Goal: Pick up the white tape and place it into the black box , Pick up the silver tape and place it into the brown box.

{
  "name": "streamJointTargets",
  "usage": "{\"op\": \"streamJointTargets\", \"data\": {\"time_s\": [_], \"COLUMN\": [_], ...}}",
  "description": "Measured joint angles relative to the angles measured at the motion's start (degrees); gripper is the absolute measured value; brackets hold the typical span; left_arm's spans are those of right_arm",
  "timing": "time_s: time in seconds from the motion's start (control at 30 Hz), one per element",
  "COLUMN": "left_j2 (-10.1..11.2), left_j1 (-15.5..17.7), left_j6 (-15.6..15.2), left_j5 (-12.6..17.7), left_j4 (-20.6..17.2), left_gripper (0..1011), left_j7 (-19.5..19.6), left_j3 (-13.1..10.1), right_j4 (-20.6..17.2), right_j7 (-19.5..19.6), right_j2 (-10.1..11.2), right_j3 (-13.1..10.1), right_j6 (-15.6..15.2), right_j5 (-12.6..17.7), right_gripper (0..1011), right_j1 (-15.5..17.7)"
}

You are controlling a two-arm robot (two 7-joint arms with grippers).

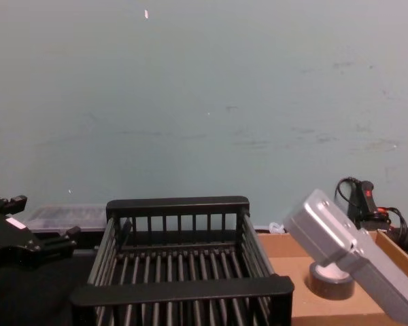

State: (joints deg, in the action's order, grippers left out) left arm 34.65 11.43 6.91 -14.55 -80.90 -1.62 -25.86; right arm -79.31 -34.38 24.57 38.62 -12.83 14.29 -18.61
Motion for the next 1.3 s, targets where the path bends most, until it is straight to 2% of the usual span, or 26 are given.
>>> {"op": "streamJointTargets", "data": {"time_s": [1.3], "left_j2": [0.00], "left_j1": [0.00], "left_j6": [0.00], "left_j5": [0.00], "left_j4": [0.00], "left_gripper": [1002], "left_j7": [0.00], "left_j3": [0.00], "right_j4": [0.12], "right_j7": [0.47], "right_j2": [-0.30], "right_j3": [0.24], "right_j6": [-0.83], "right_j5": [-1.37], "right_gripper": [993], "right_j1": [0.08]}}
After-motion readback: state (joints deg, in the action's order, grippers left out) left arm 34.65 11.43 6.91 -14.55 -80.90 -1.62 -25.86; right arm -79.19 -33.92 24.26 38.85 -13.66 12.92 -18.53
